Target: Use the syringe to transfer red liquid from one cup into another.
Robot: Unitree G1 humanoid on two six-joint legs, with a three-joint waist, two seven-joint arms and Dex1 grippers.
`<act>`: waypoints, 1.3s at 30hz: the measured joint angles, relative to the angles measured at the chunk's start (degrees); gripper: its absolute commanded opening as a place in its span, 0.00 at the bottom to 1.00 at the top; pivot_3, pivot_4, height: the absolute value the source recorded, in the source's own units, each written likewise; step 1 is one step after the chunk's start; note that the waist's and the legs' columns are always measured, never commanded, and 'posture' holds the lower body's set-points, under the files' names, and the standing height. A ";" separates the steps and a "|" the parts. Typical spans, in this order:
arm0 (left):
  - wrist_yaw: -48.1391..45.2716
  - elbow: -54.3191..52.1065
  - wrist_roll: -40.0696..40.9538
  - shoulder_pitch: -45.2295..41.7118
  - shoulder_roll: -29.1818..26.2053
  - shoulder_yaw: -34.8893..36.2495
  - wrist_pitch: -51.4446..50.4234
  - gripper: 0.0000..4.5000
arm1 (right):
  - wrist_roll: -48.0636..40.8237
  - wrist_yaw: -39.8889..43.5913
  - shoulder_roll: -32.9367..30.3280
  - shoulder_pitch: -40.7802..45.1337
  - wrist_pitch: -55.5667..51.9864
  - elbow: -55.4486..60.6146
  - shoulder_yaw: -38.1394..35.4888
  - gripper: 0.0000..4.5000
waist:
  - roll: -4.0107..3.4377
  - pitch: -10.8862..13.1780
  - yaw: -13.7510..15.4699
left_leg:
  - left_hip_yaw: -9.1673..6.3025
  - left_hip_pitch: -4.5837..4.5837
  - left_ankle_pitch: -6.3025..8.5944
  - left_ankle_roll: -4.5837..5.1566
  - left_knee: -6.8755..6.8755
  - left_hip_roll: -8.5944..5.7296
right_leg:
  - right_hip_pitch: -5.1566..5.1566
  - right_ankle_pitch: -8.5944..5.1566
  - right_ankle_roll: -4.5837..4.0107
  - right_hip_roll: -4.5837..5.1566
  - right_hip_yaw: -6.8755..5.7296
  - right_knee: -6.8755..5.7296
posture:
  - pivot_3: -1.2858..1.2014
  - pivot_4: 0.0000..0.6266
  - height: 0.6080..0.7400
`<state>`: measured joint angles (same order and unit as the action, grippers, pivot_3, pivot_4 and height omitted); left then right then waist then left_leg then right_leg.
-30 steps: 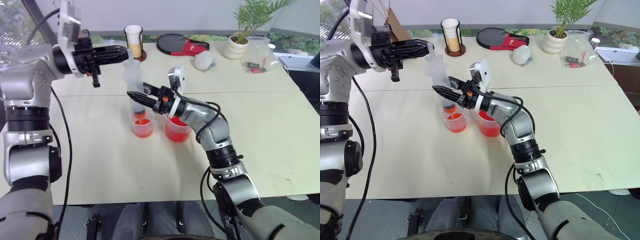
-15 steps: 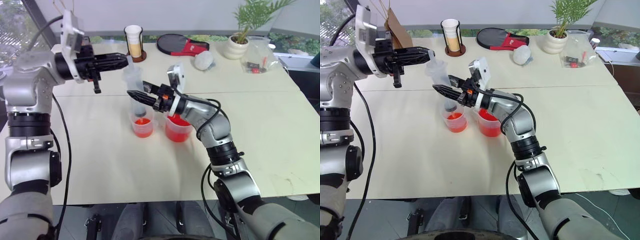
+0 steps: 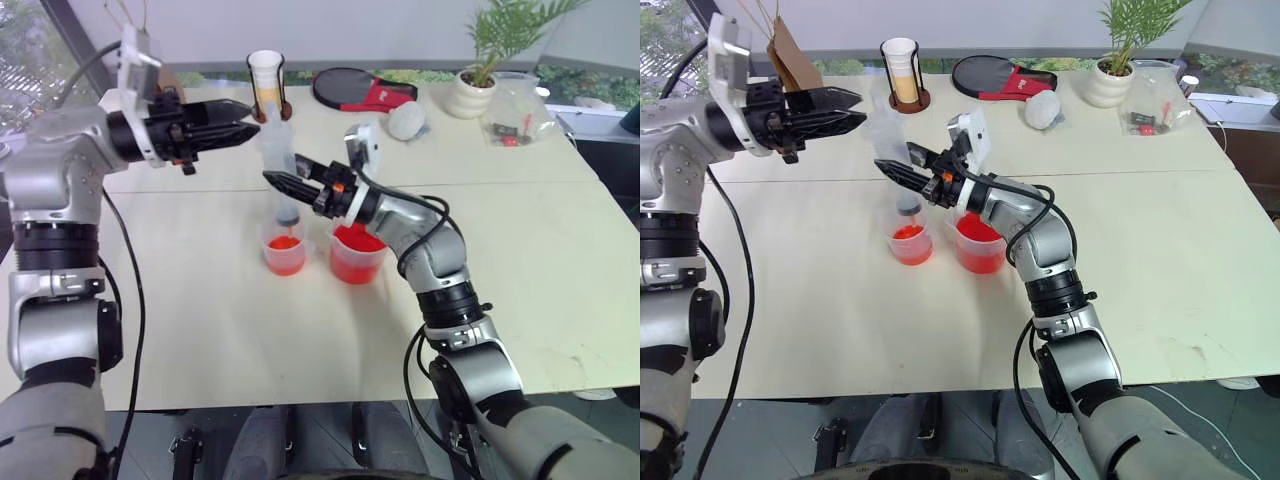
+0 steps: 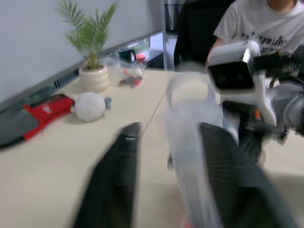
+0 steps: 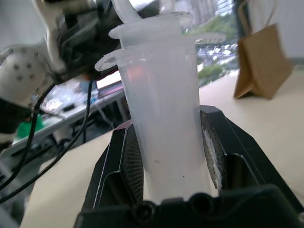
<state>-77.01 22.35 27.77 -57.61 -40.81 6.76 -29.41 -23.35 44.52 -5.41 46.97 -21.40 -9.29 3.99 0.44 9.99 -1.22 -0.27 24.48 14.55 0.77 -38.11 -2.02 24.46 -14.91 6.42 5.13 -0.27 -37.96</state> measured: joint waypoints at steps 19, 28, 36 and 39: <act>5.12 -20.34 7.14 19.64 -3.80 4.74 -6.85 0.64 | -22.54 -28.94 -17.56 21.83 -40.17 -2.61 -24.34 0.31 | -0.02 0.02 0.78 | -0.09 0.02 0.02 -0.03 0.24 -0.13 | -0.13 -0.01 -0.06 0.50 0.02 0.65 | 0.52 0.24 1.00; 7.75 -28.73 9.75 20.12 0.40 0.62 -7.35 0.64 | -15.97 -29.60 -46.74 13.43 -69.59 -14.11 -17.46 0.31 | -0.07 0.03 0.02 | 0.28 0.11 0.07 0.11 0.38 -0.06 | -0.11 0.00 -0.06 0.47 0.07 0.99 | 0.52 0.24 1.00; 6.55 -26.13 8.35 20.09 2.82 -4.21 -5.10 0.64 | -25.60 -28.27 -51.79 4.28 -70.72 -13.93 -8.91 0.31 | -0.16 0.06 0.04 | 0.50 0.01 0.08 0.17 0.17 0.04 | -0.15 0.00 -0.03 0.22 0.08 0.87 | 0.52 0.24 1.00; 5.98 -26.41 7.74 20.83 2.68 -5.38 -4.80 0.64 | -27.00 -30.81 -51.21 2.58 -70.73 -13.91 -9.06 0.31 | -0.15 0.06 0.54 | 0.49 0.01 0.12 0.23 0.11 0.03 | -0.22 0.00 -0.03 0.25 0.08 0.88 | 0.52 0.24 1.00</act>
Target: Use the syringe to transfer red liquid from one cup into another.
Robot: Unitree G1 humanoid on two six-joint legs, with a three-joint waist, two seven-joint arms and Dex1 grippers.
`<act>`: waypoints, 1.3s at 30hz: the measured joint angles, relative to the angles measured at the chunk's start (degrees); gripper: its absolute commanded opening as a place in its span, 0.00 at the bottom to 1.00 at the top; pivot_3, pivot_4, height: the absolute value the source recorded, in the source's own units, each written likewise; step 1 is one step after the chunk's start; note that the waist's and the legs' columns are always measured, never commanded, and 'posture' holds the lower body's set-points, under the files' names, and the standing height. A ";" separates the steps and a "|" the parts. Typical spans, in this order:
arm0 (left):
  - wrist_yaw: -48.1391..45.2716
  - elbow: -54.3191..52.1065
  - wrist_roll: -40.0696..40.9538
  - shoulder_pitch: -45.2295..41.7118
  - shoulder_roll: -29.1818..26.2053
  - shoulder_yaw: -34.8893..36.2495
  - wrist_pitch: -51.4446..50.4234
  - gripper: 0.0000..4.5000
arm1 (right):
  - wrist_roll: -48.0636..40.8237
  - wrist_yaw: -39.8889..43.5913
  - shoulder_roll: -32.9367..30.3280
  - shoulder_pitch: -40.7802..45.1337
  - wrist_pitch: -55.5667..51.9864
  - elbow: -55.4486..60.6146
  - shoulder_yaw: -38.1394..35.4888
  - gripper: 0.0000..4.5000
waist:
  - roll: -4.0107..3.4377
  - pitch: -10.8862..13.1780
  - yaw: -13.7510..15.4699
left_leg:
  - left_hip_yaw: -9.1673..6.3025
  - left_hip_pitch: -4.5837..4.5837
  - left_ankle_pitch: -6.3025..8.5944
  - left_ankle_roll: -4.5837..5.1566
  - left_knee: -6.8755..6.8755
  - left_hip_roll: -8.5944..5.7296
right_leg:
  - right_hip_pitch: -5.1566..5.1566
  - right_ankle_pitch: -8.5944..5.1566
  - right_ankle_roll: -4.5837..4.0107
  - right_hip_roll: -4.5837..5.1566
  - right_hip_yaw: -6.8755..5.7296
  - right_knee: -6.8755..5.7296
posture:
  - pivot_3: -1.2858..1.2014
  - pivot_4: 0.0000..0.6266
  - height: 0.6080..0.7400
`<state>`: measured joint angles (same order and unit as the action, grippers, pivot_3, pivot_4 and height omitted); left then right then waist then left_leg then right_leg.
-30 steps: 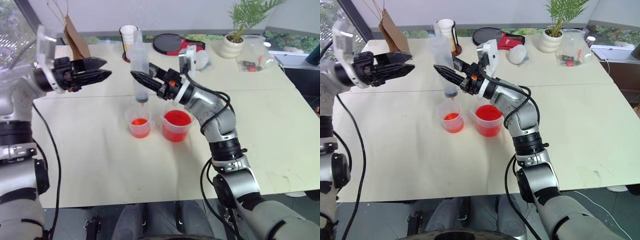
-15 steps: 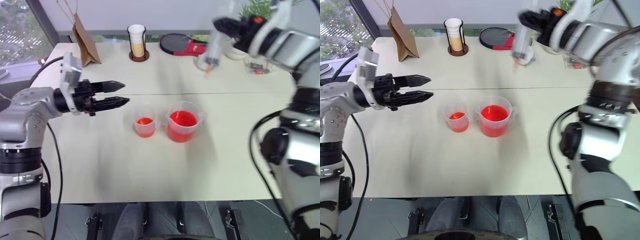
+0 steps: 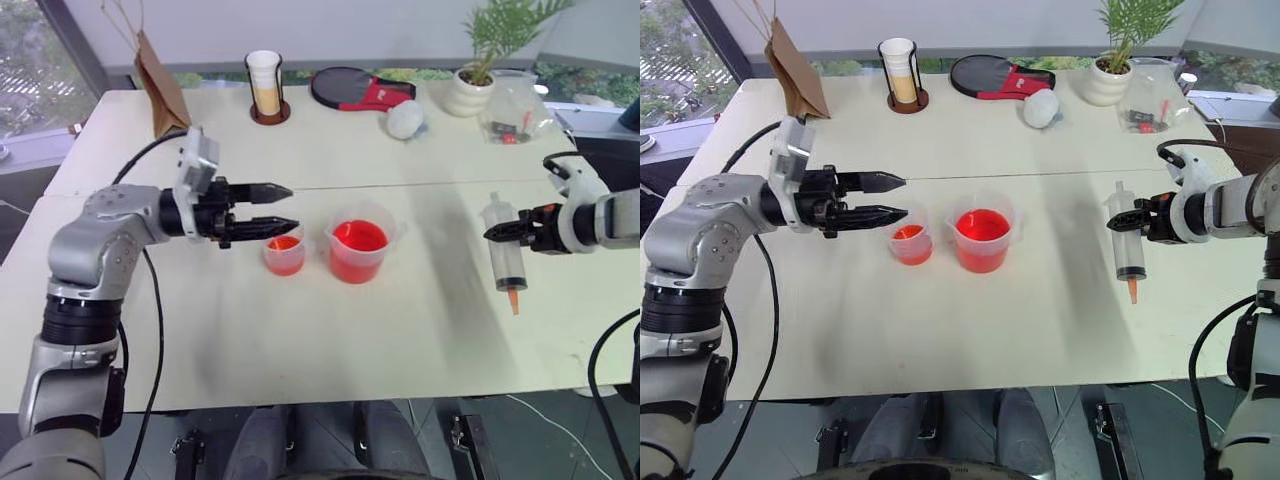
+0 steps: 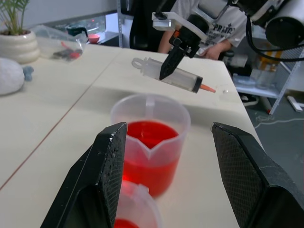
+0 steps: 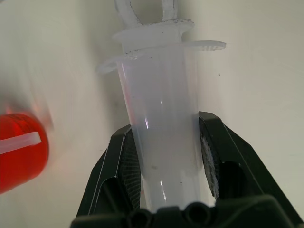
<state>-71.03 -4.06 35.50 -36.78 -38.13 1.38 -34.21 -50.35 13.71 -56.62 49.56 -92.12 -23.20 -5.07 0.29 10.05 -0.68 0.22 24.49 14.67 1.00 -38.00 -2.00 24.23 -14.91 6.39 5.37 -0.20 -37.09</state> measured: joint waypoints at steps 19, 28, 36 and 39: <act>-0.89 -4.15 -0.65 1.48 -0.51 -2.85 0.26 0.66 | -0.81 -6.80 4.33 -2.22 0.02 -0.41 -1.23 0.99 | 0.02 0.01 0.04 | -0.01 0.04 0.02 0.04 -0.04 -0.03 | -0.01 0.00 0.00 0.02 0.00 0.02 | 0.52 0.24 1.00; 5.46 -3.84 2.29 3.01 -2.87 4.64 -3.57 0.66 | 4.12 30.60 -9.93 -9.15 27.82 11.20 -6.09 0.99 | 0.00 0.04 -0.04 | -0.06 -0.10 0.08 0.12 -0.04 0.06 | -0.22 -0.04 0.08 -0.11 -0.03 0.13 | 0.52 0.24 1.00; 12.82 -10.64 7.79 24.39 -11.11 21.63 -14.15 0.66 | 9.24 44.58 -5.95 -37.19 46.92 10.54 -18.23 0.99 | 0.03 0.01 -0.16 | -0.09 -0.21 0.08 0.11 -0.04 0.07 | -0.28 -0.04 0.07 0.11 0.03 0.07 | 0.52 0.24 1.00; 13.15 -12.82 9.75 32.45 -13.94 25.33 -18.32 0.66 | 12.07 45.05 -4.07 -39.84 51.31 8.51 -18.39 0.99 | 0.01 0.01 -0.08 | -0.11 -0.50 0.09 0.08 -0.04 0.07 | -0.59 -0.07 0.03 0.16 0.03 0.15 | 0.52 0.24 1.00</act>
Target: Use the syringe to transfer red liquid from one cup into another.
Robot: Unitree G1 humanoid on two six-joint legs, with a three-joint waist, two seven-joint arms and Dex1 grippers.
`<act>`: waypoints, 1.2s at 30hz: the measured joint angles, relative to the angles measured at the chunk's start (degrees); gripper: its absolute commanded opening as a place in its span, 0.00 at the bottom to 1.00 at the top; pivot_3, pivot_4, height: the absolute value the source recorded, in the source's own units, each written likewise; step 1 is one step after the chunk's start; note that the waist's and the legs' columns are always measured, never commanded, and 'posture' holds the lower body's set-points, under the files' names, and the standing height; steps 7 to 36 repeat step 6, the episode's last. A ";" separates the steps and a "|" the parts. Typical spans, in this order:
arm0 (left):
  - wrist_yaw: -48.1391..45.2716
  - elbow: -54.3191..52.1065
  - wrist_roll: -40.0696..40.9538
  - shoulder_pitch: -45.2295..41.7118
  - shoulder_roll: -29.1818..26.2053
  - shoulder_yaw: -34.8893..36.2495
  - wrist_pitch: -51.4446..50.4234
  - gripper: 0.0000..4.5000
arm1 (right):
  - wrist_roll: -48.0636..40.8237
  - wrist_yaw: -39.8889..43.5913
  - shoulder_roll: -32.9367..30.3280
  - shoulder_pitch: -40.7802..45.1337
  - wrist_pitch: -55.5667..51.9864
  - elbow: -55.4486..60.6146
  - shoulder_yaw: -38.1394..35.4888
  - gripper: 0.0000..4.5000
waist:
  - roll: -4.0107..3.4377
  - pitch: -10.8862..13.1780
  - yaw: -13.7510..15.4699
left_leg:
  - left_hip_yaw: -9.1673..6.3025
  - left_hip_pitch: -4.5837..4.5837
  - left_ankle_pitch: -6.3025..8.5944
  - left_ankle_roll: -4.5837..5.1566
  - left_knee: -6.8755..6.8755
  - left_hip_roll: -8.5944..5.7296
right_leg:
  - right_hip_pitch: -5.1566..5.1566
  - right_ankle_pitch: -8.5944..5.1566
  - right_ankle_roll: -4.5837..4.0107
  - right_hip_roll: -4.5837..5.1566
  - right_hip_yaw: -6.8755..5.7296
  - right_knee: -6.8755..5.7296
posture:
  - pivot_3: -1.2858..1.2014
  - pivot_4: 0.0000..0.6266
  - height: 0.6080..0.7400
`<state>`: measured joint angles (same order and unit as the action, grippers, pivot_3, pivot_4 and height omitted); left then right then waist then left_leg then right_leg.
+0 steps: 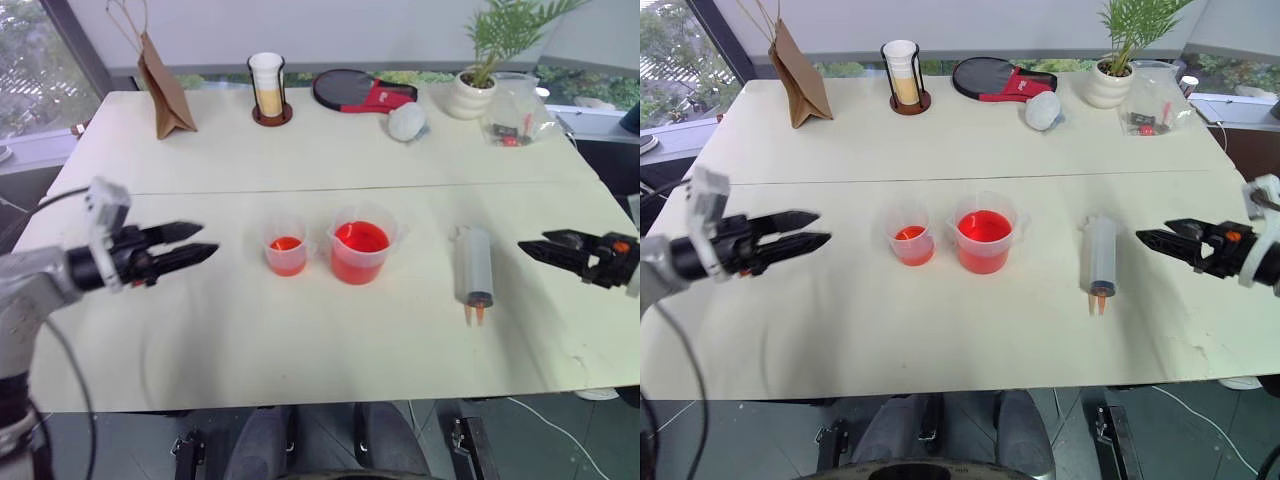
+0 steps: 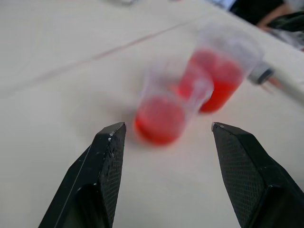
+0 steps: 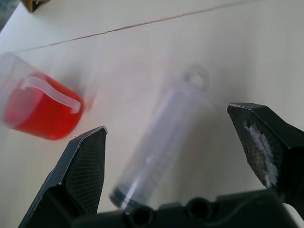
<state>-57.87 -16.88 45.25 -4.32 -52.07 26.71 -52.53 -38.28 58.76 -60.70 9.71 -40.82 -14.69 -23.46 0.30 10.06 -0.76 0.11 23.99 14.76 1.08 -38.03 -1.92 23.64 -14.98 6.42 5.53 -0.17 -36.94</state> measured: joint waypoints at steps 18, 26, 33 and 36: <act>-0.06 -0.38 -1.62 6.47 -0.51 -0.03 1.89 0.66 | 4.44 1.66 1.51 1.36 4.98 -6.45 2.31 0.99 | -0.14 0.01 0.45 | -0.07 -0.52 0.03 -0.04 0.14 0.01 | -0.67 -0.11 -0.35 0.11 0.00 0.56 | 0.52 0.24 1.00; -0.06 -0.38 -1.62 6.47 -0.51 -0.03 1.89 0.66 | 4.44 1.66 1.51 1.36 4.98 -6.45 2.31 0.99 | -0.14 0.01 0.45 | -0.07 -0.52 0.03 -0.04 0.14 0.01 | -0.67 -0.11 -0.35 0.11 0.00 0.56 | 0.52 0.24 1.00; -0.06 -0.38 -1.62 6.47 -0.51 -0.03 1.89 0.66 | 4.44 1.66 1.51 1.36 4.98 -6.45 2.31 0.99 | -0.14 0.01 0.45 | -0.07 -0.52 0.03 -0.04 0.14 0.01 | -0.67 -0.11 -0.35 0.11 0.00 0.56 | 0.52 0.24 1.00; -0.06 -0.38 -1.62 6.47 -0.51 -0.03 1.89 0.66 | 4.44 1.66 1.51 1.36 4.98 -6.45 2.31 0.99 | -0.14 0.01 0.45 | -0.07 -0.52 0.03 -0.04 0.14 0.01 | -0.67 -0.11 -0.35 0.11 0.00 0.56 | 0.52 0.24 1.00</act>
